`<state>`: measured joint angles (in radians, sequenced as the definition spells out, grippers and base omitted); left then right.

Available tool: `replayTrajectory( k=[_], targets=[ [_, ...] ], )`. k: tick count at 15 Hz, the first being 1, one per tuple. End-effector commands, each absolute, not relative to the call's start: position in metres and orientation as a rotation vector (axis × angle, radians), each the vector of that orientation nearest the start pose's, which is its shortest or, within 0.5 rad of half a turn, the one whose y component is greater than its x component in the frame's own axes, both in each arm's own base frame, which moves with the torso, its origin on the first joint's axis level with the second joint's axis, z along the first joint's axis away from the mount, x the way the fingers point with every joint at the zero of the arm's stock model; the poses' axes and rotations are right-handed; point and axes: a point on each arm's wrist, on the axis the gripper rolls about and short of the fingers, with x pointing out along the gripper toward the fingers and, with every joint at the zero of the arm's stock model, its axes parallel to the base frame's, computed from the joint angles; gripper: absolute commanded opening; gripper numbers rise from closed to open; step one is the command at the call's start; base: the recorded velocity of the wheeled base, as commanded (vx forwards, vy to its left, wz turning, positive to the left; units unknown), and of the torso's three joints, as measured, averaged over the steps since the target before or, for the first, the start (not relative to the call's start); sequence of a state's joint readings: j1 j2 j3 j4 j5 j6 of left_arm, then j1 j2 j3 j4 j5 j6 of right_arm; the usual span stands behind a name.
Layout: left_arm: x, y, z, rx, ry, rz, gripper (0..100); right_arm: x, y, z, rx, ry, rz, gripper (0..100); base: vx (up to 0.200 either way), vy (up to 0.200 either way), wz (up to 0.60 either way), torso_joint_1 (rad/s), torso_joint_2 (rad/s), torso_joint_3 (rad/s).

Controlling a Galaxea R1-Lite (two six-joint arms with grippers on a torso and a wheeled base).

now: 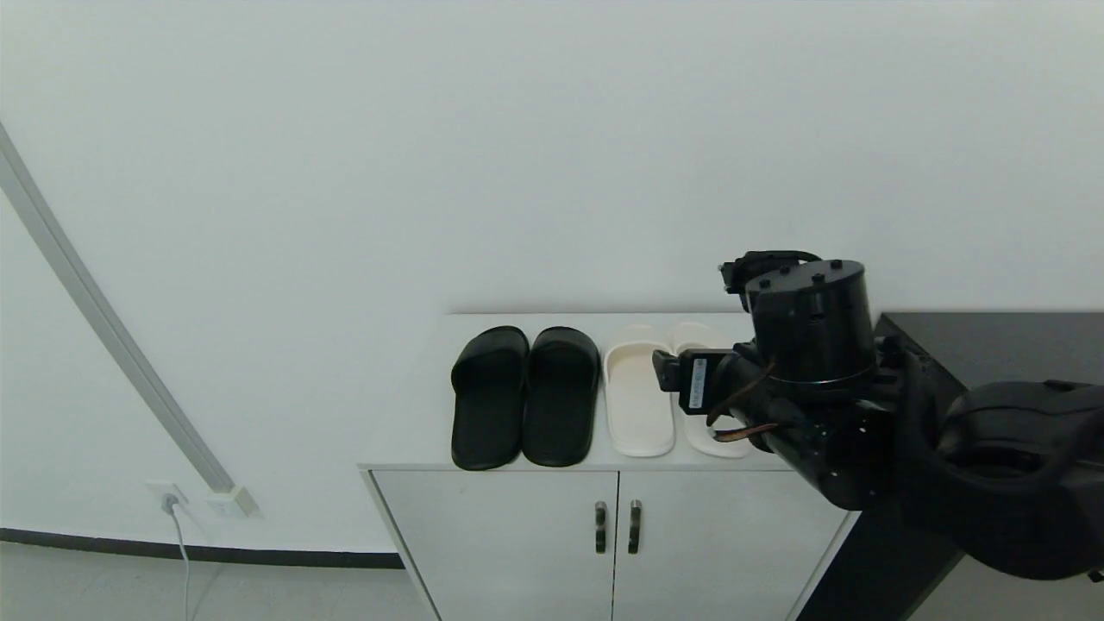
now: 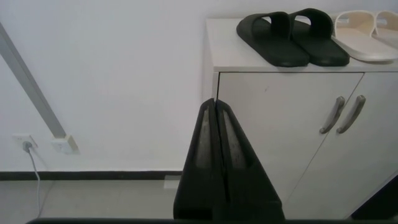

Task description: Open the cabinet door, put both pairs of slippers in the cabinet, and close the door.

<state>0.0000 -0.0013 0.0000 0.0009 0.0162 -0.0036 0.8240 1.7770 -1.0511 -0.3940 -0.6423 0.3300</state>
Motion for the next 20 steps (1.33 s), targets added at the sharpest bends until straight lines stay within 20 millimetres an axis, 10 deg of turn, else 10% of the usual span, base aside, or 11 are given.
replayTrajectory(
  k=[1,20],
  targets=[
    [-0.023,0.000,0.075,-0.005,0.000,0.017,0,0.263,0.252,0.174,0.067,0.306,0.087,100,0.000,0.000,0.00,0.000,0.00,0.000],
    [-0.023,0.000,0.075,-0.005,0.001,0.015,0,0.362,0.270,0.126,0.057,0.249,-0.018,100,0.000,0.000,0.00,0.000,0.00,0.000]
  ],
)
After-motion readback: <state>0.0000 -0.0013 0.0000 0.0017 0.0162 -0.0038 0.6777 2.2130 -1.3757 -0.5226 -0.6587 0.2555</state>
